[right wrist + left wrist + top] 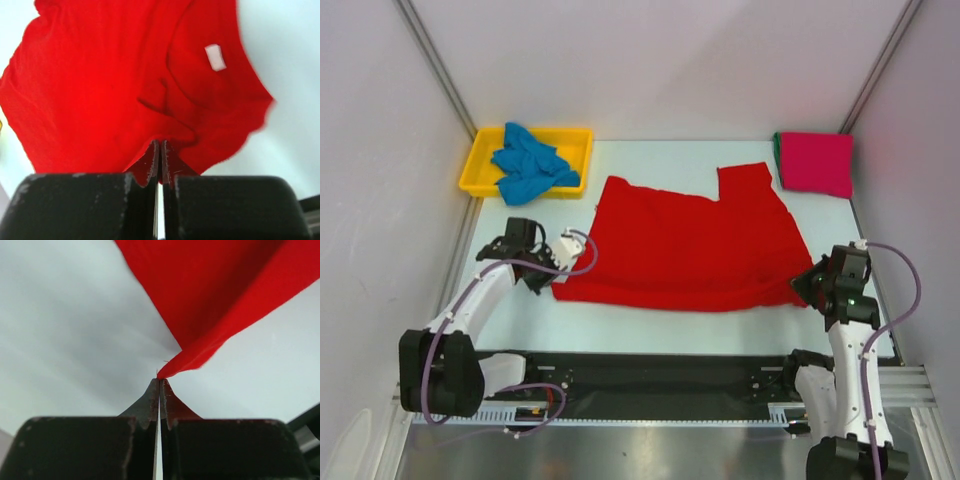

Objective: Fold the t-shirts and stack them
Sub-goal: Flatten the tshirt out

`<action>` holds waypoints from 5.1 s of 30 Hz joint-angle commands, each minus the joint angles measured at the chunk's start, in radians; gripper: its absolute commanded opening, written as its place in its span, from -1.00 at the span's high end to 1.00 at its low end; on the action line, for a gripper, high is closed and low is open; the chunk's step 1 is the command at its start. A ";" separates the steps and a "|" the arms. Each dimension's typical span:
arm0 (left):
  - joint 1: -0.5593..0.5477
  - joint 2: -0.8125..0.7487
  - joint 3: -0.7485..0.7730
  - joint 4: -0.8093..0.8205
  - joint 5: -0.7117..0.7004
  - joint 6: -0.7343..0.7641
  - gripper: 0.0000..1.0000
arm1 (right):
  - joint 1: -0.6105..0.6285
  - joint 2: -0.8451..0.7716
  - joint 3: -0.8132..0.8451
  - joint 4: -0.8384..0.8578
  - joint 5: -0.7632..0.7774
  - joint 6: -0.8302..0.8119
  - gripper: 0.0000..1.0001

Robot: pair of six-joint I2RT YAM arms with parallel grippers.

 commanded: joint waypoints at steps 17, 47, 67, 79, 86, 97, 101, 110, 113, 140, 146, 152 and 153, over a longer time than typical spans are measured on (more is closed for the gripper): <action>0.012 -0.079 -0.040 -0.152 -0.089 0.094 0.99 | 0.218 0.092 -0.051 -0.361 0.025 0.312 0.30; -0.006 -0.036 0.032 -0.178 -0.022 -0.061 0.99 | 0.117 1.413 0.895 0.183 0.274 -0.444 -0.03; -0.127 0.120 0.069 -0.012 -0.031 -0.110 0.99 | 0.241 1.805 1.837 -0.101 0.196 -0.435 -0.13; -0.138 0.128 0.123 -0.018 0.006 -0.102 0.99 | 0.264 1.082 0.873 -0.099 0.315 -0.290 -0.24; -0.165 0.131 0.072 0.006 0.062 -0.086 0.98 | 0.252 0.856 0.448 -0.050 0.200 -0.130 -0.20; -0.244 0.324 0.417 0.208 0.095 -0.284 -0.99 | 0.069 0.700 0.273 0.025 0.211 -0.099 -0.16; -0.279 0.563 0.576 0.410 -0.132 -0.482 -0.37 | 0.042 0.730 0.244 0.077 0.170 -0.099 -0.08; -0.281 1.050 1.034 0.289 -0.373 -0.590 -0.79 | 0.071 0.738 0.239 0.140 0.140 -0.101 0.03; -0.278 1.113 1.081 0.267 -0.422 -0.583 -0.82 | 0.097 0.752 0.221 0.163 0.142 -0.082 0.03; -0.106 1.314 1.385 0.158 -0.504 -0.512 0.99 | -0.027 0.834 0.216 0.036 0.237 -0.147 1.00; -0.112 1.312 1.408 0.164 -0.456 -0.518 0.99 | -0.046 0.796 0.207 -0.025 0.272 -0.157 0.72; -0.127 1.254 1.367 0.161 -0.282 -0.500 0.91 | -0.020 0.724 0.284 -0.052 0.265 -0.212 -0.03; -0.129 1.216 1.343 0.161 -0.248 -0.500 0.81 | -0.006 0.716 0.308 -0.065 0.303 -0.220 -0.11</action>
